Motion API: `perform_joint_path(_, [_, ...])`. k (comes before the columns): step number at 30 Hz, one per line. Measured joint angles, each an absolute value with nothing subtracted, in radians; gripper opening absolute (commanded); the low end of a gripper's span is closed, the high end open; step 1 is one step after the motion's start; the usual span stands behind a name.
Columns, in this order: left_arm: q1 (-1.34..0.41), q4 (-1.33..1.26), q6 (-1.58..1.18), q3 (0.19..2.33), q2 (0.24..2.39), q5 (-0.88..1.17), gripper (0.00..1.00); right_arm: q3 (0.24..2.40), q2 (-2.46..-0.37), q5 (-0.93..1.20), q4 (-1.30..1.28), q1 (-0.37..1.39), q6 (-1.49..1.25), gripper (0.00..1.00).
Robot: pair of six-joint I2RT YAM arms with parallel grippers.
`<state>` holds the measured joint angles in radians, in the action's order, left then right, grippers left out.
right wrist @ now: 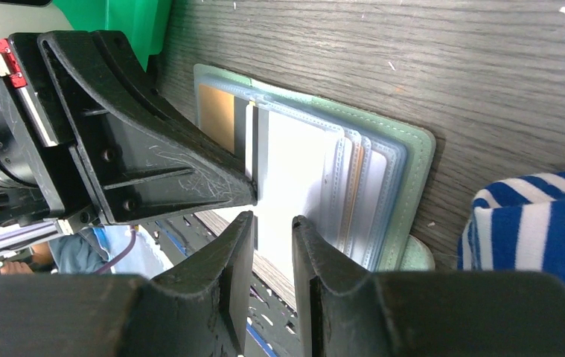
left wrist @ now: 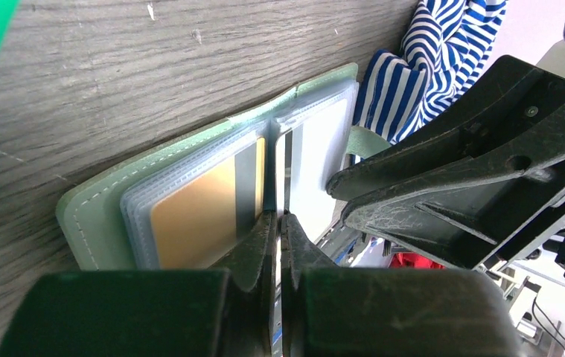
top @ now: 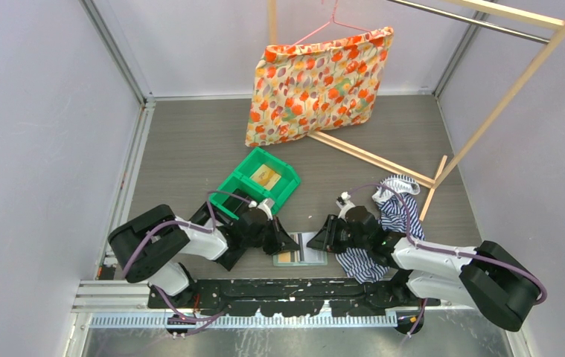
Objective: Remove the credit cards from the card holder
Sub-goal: Remove the credit card from the card holder.
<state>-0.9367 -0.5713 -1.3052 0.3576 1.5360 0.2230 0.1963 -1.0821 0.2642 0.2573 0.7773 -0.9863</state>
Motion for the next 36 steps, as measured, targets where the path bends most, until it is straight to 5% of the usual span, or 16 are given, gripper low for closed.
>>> perform_joint_path(36, [-0.939, -0.086, -1.214, 0.265, 1.071, 0.079, 0.00, 0.239, -1.074, 0.236, 0.142, 0.779, -0.959, 0.40])
